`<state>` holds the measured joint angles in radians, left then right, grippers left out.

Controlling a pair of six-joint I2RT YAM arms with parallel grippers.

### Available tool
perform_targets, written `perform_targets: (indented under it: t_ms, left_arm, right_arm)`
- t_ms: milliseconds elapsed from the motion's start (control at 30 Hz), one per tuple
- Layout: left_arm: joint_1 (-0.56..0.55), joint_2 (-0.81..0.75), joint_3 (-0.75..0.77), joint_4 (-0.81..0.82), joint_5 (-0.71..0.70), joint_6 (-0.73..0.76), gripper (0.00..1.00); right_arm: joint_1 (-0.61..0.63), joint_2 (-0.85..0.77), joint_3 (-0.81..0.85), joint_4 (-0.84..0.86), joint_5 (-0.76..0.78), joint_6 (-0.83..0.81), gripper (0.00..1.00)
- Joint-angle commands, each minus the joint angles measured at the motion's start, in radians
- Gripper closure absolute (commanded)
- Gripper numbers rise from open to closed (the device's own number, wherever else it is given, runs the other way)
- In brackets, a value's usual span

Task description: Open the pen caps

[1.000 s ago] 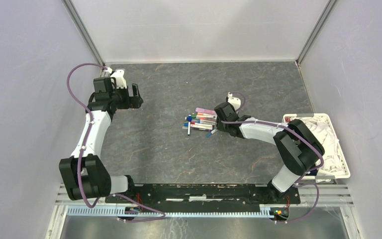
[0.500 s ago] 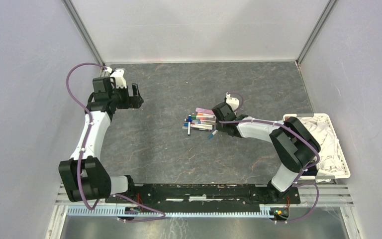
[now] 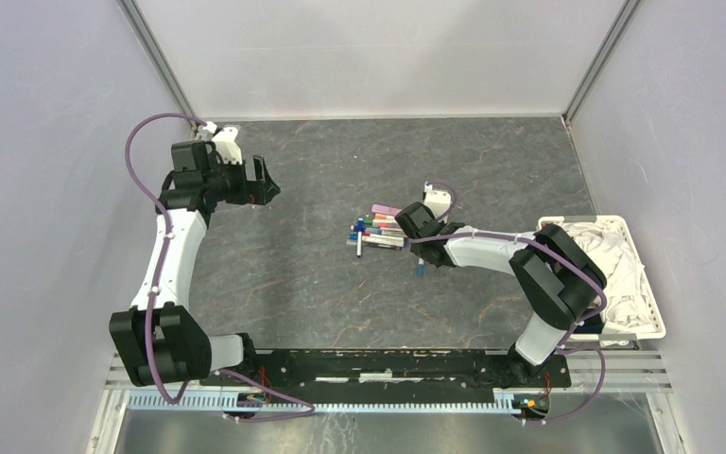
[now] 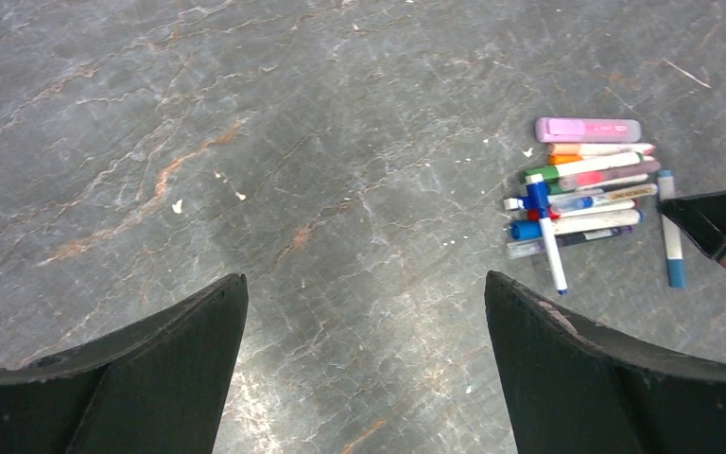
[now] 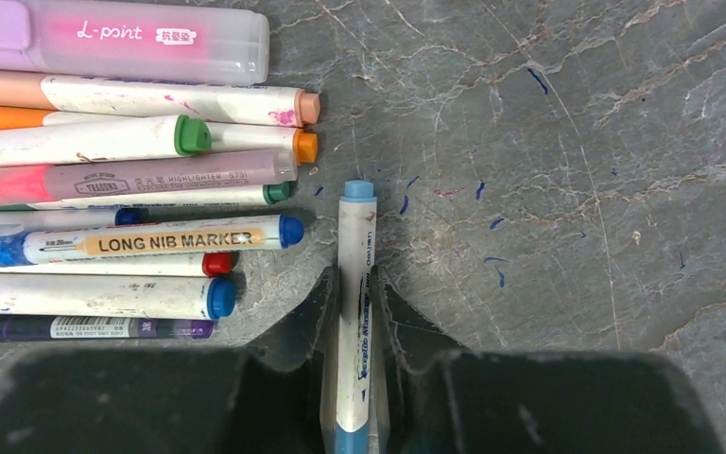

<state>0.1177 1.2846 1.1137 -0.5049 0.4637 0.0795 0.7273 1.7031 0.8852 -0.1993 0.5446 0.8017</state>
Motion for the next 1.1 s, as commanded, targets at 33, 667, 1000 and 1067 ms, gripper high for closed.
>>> perform_targets:
  t_ms: [33, 667, 1000, 1067]
  left_arm:
    - [0.003, -0.037, 0.068, -0.05, 0.11, 0.053, 0.0]
    - [-0.237, -0.146, -0.049, -0.067, 0.281, -0.035, 0.0]
    - [-0.415, -0.091, -0.082, 0.137, 0.318, -0.335, 0.0]
    - [-0.447, -0.077, -0.072, 0.149, 0.306, -0.36, 0.0]
  right_arm:
    - [0.006, -0.01, -0.014, -0.133, 0.054, 0.01, 0.91]
    - [0.071, -0.413, 0.0, 0.205, -0.118, 0.066, 1.0]
    - [0.187, -0.365, 0.105, 0.383, 0.014, 0.145, 1.0]
    - [0.195, -0.35, 0.124, 0.391, 0.027, 0.163, 1.0]
